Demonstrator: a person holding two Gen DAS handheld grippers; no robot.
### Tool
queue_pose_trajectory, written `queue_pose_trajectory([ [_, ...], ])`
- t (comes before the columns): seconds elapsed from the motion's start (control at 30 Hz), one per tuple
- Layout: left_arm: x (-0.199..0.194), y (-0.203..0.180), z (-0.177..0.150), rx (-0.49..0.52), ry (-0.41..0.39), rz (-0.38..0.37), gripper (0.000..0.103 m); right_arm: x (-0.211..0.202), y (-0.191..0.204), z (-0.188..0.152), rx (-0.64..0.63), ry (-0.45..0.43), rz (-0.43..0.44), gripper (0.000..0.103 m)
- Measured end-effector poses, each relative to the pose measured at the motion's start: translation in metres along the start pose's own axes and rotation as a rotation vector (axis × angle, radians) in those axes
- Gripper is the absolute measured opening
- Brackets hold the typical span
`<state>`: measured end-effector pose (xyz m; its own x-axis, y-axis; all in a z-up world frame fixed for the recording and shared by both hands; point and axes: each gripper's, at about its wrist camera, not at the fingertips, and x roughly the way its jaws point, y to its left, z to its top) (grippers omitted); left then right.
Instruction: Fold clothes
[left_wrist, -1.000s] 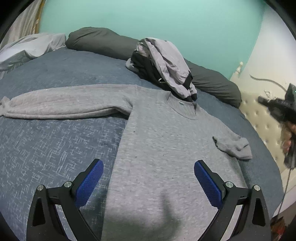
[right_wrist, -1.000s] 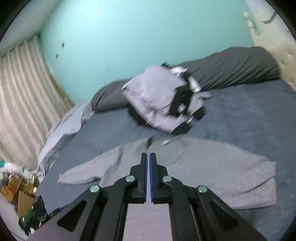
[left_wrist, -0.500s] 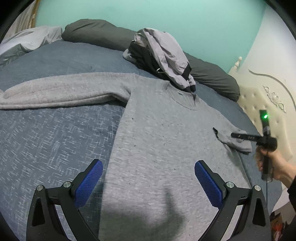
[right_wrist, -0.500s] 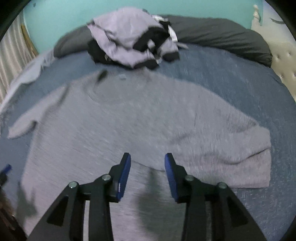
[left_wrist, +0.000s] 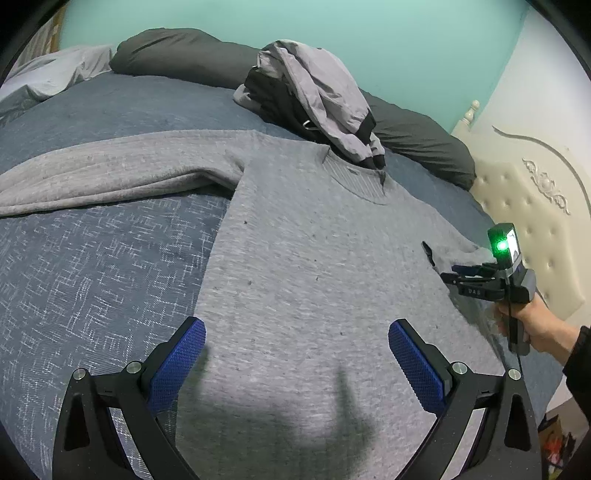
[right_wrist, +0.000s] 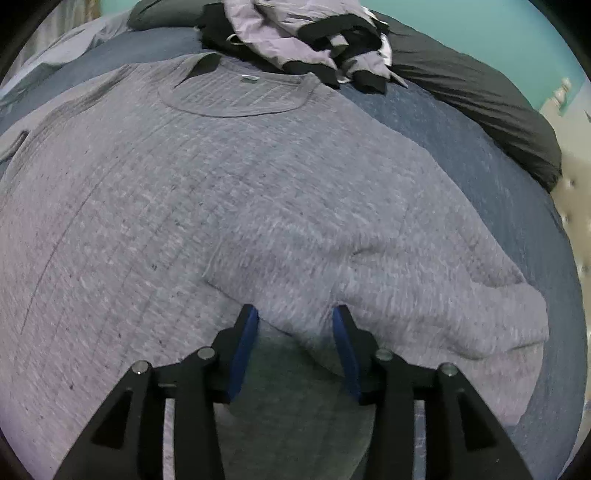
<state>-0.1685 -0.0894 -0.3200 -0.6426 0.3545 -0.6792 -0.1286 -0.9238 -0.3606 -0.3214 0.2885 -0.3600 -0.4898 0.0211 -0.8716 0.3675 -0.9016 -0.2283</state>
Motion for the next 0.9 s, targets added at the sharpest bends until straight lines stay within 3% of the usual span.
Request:
queue_pose_trajectory([
  [0.13, 0.003, 0.004, 0.000, -0.015, 0.010, -0.004, 0.102, -0.003, 0.000, -0.008, -0.070, 0.013, 0.000, 0.043],
  [0.33, 0.002, 0.008, 0.002, -0.019, 0.001, 0.000, 0.102, -0.001, -0.005, -0.009, -0.056, 0.018, 0.019, 0.043],
  [0.37, 0.001, 0.009, 0.002, -0.021, 0.000, 0.001, 0.102, 0.000, -0.007, -0.008, -0.049, 0.016, 0.022, 0.036],
  [0.4, 0.001, 0.010, 0.003, -0.024, 0.000, 0.001, 0.102, 0.000, -0.009, -0.008, -0.038, 0.014, 0.024, 0.021],
  [0.53, 0.000, 0.015, 0.004, -0.032, -0.004, 0.001, 0.102, -0.010, -0.025, -0.007, 0.055, -0.021, 0.038, 0.008],
  [0.7, -0.002, 0.016, 0.006, -0.037, -0.009, -0.002, 0.102, -0.047, -0.031, 0.000, 0.103, -0.138, 0.048, 0.006],
  [0.9, -0.012, 0.015, 0.009, -0.022, -0.030, -0.002, 0.102, -0.123, -0.034, 0.034, 0.189, -0.323, 0.161, 0.006],
])
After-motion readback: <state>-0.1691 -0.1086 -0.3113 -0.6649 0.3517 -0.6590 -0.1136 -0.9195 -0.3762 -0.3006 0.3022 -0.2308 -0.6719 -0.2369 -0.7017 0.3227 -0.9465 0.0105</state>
